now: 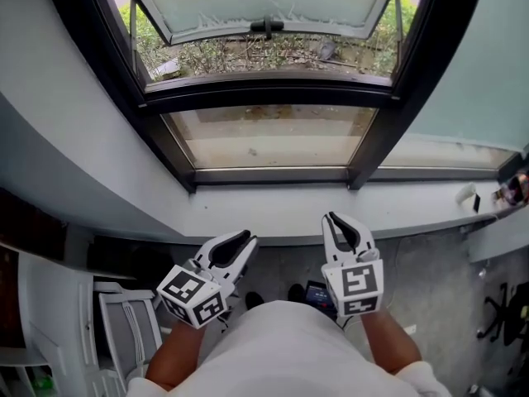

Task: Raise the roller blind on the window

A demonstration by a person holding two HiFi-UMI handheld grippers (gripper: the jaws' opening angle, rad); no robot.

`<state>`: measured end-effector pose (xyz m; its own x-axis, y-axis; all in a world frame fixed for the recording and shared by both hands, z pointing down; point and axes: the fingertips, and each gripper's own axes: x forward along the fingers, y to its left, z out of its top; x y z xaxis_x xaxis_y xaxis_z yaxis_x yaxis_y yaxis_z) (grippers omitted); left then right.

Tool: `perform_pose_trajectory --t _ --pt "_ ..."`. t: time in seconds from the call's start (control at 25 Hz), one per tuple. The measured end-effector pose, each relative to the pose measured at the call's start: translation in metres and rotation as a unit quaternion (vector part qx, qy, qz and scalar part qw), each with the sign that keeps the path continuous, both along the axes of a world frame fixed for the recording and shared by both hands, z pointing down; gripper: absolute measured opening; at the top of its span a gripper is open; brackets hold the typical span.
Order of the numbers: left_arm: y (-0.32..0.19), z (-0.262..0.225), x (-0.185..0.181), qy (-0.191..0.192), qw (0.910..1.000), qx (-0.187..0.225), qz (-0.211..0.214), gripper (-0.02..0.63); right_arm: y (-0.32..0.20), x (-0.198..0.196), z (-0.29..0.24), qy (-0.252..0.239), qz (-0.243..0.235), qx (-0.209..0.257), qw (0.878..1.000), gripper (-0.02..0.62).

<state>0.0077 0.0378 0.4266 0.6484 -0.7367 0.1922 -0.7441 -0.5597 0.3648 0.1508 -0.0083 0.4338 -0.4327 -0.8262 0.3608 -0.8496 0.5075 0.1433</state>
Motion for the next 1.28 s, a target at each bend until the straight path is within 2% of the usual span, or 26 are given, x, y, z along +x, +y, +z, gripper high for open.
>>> perform_pose_trajectory --t 0.4,1.28 --pt "0.005 0.007 0.008 -0.002 0.9999 -0.009 -0.013 0.083 0.004 0.004 0.013 -0.005 -0.012 -0.013 1.000 0.031" --pt "0.008 0.006 0.019 -0.004 0.9999 -0.010 0.006 0.083 0.010 -0.002 0.005 0.006 -0.018 0.002 1.000 0.021"
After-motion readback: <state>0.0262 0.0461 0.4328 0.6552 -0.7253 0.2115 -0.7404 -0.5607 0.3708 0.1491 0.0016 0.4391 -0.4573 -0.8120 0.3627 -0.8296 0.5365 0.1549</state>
